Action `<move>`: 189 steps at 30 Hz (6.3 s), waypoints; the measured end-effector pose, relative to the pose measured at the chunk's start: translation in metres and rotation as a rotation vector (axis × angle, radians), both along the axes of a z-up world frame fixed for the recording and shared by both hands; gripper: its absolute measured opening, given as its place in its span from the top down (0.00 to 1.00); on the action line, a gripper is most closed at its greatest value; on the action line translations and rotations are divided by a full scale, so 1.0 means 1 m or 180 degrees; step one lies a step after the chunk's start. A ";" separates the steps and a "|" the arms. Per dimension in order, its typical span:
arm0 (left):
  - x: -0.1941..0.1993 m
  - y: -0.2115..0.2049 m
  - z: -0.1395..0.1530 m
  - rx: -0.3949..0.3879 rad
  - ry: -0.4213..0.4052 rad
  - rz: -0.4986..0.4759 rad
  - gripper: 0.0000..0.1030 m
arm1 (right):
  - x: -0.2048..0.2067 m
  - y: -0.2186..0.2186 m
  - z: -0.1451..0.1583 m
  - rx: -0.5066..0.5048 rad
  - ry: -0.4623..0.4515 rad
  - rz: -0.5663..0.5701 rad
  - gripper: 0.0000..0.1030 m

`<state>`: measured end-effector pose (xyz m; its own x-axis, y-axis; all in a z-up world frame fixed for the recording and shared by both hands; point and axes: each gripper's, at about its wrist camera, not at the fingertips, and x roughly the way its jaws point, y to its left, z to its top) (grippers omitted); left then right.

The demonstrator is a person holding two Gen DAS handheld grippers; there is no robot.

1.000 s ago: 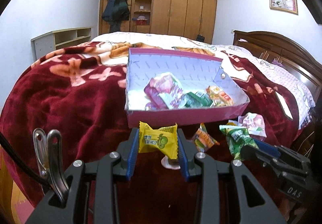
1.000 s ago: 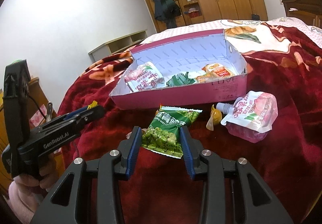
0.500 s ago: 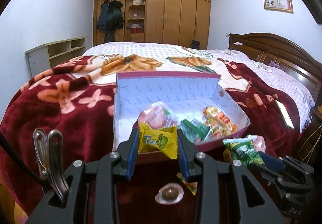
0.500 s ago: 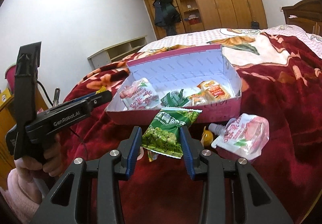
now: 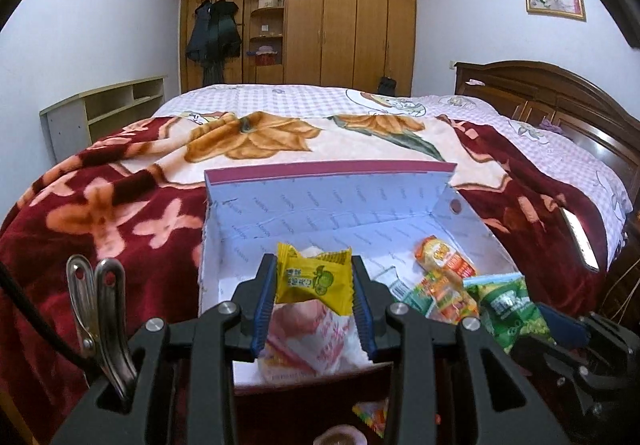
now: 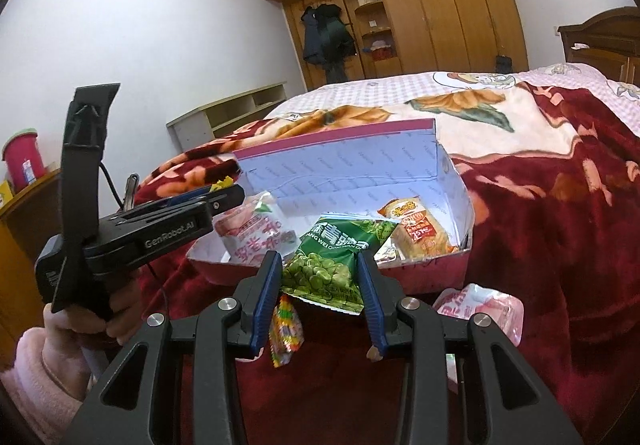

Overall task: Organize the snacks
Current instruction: 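Carry the yellow candy over the box with the left gripper while the right carries the pea bag, then open the left gripper to drop the candy in the box while the right releases the pea bag inside, then move the left gripper to the brown chocolate ball and close around it, then lift the chocolate ball with the left gripper while the right grasps the pink spouted pouch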

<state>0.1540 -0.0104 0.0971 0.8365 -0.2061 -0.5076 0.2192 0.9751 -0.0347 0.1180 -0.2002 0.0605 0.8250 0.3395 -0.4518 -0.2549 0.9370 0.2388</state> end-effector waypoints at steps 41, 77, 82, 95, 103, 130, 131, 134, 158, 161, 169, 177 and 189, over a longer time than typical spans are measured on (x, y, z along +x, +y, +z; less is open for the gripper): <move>0.058 0.000 -0.046 0.0127 0.0228 0.0204 0.36 | 0.082 -0.016 -0.022 -0.0003 0.0266 -0.0334 0.61; -0.023 0.017 -0.013 0.0085 0.0193 0.0175 0.23 | 0.025 0.002 -0.006 0.0049 0.0020 -0.0100 0.40; -0.036 0.015 -0.017 0.0134 0.0210 0.0175 0.23 | 0.012 0.005 -0.009 0.0044 0.0041 -0.0046 0.40; -0.065 0.013 -0.036 0.0179 0.0341 0.0153 0.23 | -0.019 0.002 -0.024 -0.0015 0.0113 -0.0037 0.40; -0.070 0.013 -0.052 0.0174 0.0504 0.0119 0.23 | -0.030 -0.007 -0.042 -0.0078 0.0270 -0.0116 0.40; -0.068 -0.026 -0.105 0.0777 0.0676 0.0188 0.23 | -0.033 -0.036 -0.068 0.0123 0.0409 -0.0214 0.40; -0.068 -0.026 -0.105 0.0772 0.0650 0.0186 0.24 | -0.033 -0.037 -0.068 0.0139 0.0410 -0.0222 0.40; -0.067 -0.028 -0.106 0.0803 0.0627 0.0172 0.25 | -0.034 -0.040 -0.070 0.0171 0.0405 -0.0229 0.40; -0.074 -0.028 -0.104 0.0706 0.0623 0.0080 0.56 | -0.037 -0.054 -0.061 0.0141 0.0307 -0.0356 0.40; -0.077 -0.025 -0.101 0.0654 0.0614 0.0082 0.57 | -0.038 -0.060 -0.059 0.0152 0.0301 -0.0400 0.40; -0.080 -0.019 -0.093 0.0481 0.0595 0.0041 0.58 | -0.041 -0.065 -0.045 0.0026 0.0164 -0.0545 0.40; -0.084 -0.013 -0.083 0.0344 0.0557 0.0045 0.58 | -0.016 -0.068 -0.050 -0.0136 0.0284 -0.0768 0.16; -0.085 -0.012 -0.081 0.0327 0.0544 0.0045 0.58 | 0.011 -0.063 -0.065 -0.0211 0.0529 -0.0814 0.31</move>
